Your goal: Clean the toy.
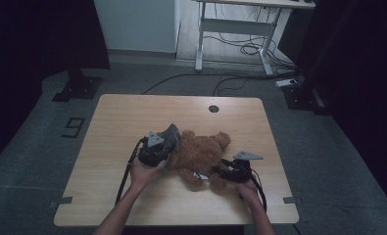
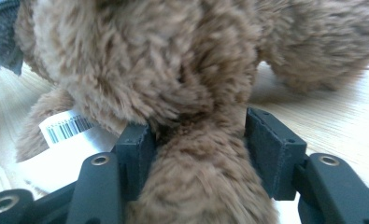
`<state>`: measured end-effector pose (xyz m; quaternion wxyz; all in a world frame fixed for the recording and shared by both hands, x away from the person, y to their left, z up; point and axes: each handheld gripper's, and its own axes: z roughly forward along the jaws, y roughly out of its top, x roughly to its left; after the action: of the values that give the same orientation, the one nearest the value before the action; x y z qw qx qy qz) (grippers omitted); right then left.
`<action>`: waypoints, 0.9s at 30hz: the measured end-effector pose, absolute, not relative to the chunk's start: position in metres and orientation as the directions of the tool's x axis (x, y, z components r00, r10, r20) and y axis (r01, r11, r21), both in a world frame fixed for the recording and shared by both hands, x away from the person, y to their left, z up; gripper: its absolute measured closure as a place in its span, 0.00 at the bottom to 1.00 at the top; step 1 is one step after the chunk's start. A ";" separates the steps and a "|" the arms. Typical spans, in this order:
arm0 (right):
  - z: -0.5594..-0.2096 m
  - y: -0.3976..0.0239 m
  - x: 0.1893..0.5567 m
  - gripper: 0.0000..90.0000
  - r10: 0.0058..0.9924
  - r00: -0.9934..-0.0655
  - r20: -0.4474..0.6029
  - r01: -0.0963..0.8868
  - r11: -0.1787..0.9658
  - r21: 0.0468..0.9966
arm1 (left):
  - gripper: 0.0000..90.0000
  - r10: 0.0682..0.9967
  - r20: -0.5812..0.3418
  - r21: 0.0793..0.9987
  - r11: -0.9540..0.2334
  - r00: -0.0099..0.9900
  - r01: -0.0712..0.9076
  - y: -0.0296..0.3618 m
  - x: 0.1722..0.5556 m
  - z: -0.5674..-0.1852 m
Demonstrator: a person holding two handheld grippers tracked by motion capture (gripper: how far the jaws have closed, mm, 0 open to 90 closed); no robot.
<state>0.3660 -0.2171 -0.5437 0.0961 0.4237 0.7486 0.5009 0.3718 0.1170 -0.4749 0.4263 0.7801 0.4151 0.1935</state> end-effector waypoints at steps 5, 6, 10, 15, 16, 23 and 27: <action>-0.531 -0.235 0.361 0.49 0.737 -0.616 0.277 0.507 0.102 0.856 | 0.85 0.801 -0.069 0.836 -0.279 0.594 0.473 0.120 0.361 -0.480; -0.526 -0.242 0.361 0.49 0.738 -0.606 0.296 0.500 0.065 0.863 | 0.85 0.799 -0.072 0.837 -0.277 0.597 0.472 0.121 0.359 -0.481; -0.512 -0.254 0.360 0.45 0.736 -0.593 0.327 0.478 -0.005 0.878 | 0.85 0.789 -0.070 0.844 -0.279 0.610 0.459 0.122 0.348 -0.485; -0.500 -0.239 0.362 0.39 0.701 -0.625 0.342 0.473 -0.008 0.881 | 0.86 0.786 -0.092 0.851 -0.257 0.611 0.458 0.123 0.342 -0.488; -0.498 -0.234 0.365 0.38 0.698 -0.630 0.341 0.472 -0.005 0.882 | 0.86 0.786 -0.094 0.851 -0.255 0.611 0.458 0.123 0.341 -0.488; -0.498 -0.214 0.372 0.30 0.678 -0.646 0.350 0.495 0.024 0.868 | 0.86 0.777 -0.106 0.853 -0.250 0.620 0.458 0.125 0.336 -0.491; -0.508 -0.200 0.374 0.24 0.652 -0.674 0.348 0.540 0.112 0.834 | 0.85 0.771 -0.116 0.852 -0.247 0.626 0.462 0.126 0.333 -0.491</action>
<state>0.3735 -0.2000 -0.5076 0.0526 0.4006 0.7438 0.5325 0.3329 0.1264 -0.4913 0.4657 0.7721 0.3994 0.1658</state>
